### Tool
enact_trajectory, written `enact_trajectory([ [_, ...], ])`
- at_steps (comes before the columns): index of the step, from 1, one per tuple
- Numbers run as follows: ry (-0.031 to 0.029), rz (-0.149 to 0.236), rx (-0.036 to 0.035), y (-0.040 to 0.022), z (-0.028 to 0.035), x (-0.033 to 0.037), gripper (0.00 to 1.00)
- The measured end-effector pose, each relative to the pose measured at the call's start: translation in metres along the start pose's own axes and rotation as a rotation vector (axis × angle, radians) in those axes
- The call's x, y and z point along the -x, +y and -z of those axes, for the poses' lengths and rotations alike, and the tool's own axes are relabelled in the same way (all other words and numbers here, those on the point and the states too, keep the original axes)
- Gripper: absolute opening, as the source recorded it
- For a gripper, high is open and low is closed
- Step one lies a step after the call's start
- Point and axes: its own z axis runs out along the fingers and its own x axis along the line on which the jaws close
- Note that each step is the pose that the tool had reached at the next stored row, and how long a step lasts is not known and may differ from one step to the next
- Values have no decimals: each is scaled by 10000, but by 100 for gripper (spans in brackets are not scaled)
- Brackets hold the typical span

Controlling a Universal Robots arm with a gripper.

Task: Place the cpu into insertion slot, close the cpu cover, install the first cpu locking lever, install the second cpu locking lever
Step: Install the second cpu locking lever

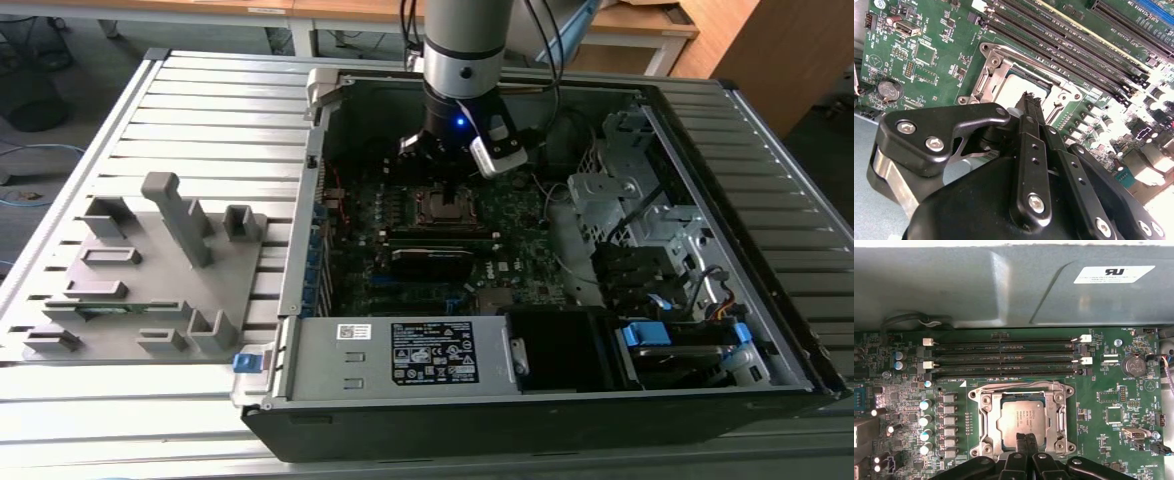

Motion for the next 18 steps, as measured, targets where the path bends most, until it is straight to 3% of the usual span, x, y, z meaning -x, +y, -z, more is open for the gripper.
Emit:
enact_trajectory([
  [3, 8, -22, -1, 0, -1, 0, 11],
  [7, -1, -327, -15, 0, -6, 1, 11],
  [18, -4, -366, -14, 12, -24, -1, 11],
])
